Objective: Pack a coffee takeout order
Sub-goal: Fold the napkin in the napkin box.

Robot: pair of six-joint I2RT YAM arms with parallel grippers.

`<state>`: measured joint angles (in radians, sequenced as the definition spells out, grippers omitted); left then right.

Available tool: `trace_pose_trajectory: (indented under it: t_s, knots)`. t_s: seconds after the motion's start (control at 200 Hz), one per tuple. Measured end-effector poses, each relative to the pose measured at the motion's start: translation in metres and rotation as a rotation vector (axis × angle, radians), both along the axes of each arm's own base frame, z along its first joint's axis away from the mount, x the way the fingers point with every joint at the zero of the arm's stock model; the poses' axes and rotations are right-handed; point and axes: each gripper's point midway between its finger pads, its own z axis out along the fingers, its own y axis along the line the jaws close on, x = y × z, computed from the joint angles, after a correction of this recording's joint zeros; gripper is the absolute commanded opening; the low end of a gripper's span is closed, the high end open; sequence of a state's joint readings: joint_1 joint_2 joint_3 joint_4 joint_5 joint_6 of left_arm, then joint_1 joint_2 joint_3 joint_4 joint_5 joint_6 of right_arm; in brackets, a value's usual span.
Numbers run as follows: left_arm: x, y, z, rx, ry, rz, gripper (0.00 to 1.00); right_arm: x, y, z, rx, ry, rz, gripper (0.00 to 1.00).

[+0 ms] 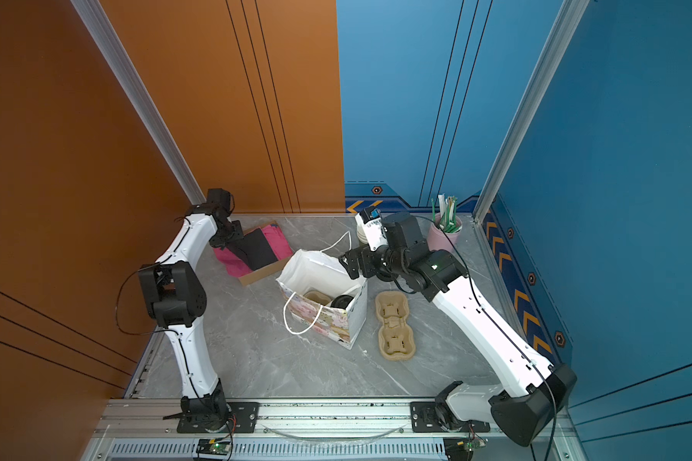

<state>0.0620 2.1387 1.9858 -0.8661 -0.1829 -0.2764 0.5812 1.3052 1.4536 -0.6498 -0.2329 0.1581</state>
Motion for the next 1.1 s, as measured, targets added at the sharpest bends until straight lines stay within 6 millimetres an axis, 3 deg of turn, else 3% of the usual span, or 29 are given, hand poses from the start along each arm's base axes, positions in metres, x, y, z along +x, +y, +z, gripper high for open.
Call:
trace_pose_trajectory:
  t_s: [0.45, 0.621, 0.786, 0.871, 1.096]
  knots:
    - [0.039, -0.048, -0.025, -0.049, -0.004, -0.082, 0.0, 0.002, -0.008, -0.008, -0.009, 0.014, -0.021, 1.0]
    - [0.045, -0.057, -0.031, -0.081, -0.005, -0.09, 0.0, 0.003, -0.011, -0.009, -0.01, 0.016, -0.028, 1.0]
    - [0.045, -0.064, -0.038, -0.104, 0.006, -0.098, 0.06, 0.003, -0.013, -0.01, -0.011, 0.017, -0.032, 1.0]
    - [0.046, -0.068, -0.039, -0.121, 0.006, -0.105, 0.15, 0.002, -0.013, -0.009, -0.009, 0.014, -0.032, 1.0]
    - [0.048, -0.07, -0.034, -0.142, -0.008, -0.105, 0.59, 0.001, -0.014, -0.008, -0.007, 0.011, -0.033, 1.0]
